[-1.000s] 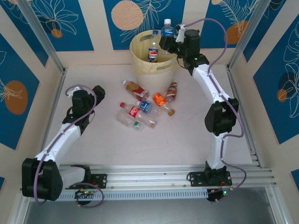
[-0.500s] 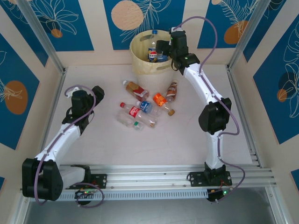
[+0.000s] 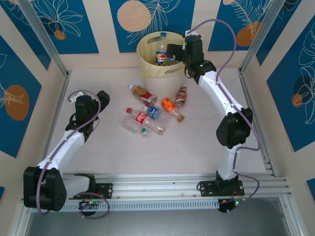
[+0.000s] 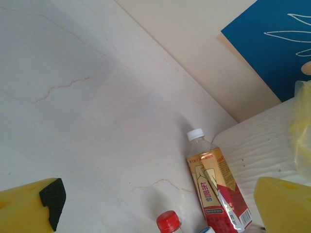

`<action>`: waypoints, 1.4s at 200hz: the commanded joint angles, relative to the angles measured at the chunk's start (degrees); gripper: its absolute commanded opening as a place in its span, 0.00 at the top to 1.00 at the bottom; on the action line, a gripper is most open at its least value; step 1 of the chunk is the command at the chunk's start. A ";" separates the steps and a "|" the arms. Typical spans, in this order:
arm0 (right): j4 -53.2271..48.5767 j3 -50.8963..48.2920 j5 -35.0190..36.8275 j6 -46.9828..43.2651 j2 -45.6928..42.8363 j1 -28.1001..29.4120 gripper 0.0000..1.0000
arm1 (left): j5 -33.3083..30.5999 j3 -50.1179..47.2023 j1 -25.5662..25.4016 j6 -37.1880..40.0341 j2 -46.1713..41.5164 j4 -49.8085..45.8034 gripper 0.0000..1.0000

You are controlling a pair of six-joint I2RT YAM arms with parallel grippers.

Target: Put the plastic bottles in the bin

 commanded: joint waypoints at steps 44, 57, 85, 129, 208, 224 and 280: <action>12.63 -15.90 -8.17 3.69 -14.96 -0.81 0.00 | 3.56 3.06 1.04 -0.52 4.22 -3.97 0.00; 13.21 -19.57 -9.51 4.74 -18.07 -1.24 0.01 | 4.71 4.46 0.99 0.46 5.70 -5.35 0.00; 14.82 -28.64 -13.53 5.30 -24.97 -2.46 0.01 | 7.86 7.71 0.84 3.26 8.75 -7.77 0.00; 16.78 -45.66 -14.52 7.24 -36.86 -4.03 0.00 | 7.37 10.93 -0.99 6.74 11.62 -9.97 0.00; 18.79 -66.20 -11.38 18.00 -50.06 -12.44 0.00 | 7.68 26.73 -10.94 32.86 25.83 -23.99 0.00; 17.81 -66.06 -11.09 18.11 -50.75 -13.38 0.00 | 8.27 29.48 -13.19 38.55 29.14 -26.86 0.00; 15.32 -65.79 -10.50 18.02 -50.55 -14.43 0.01 | 13.54 37.16 -15.96 49.59 38.71 -33.90 0.00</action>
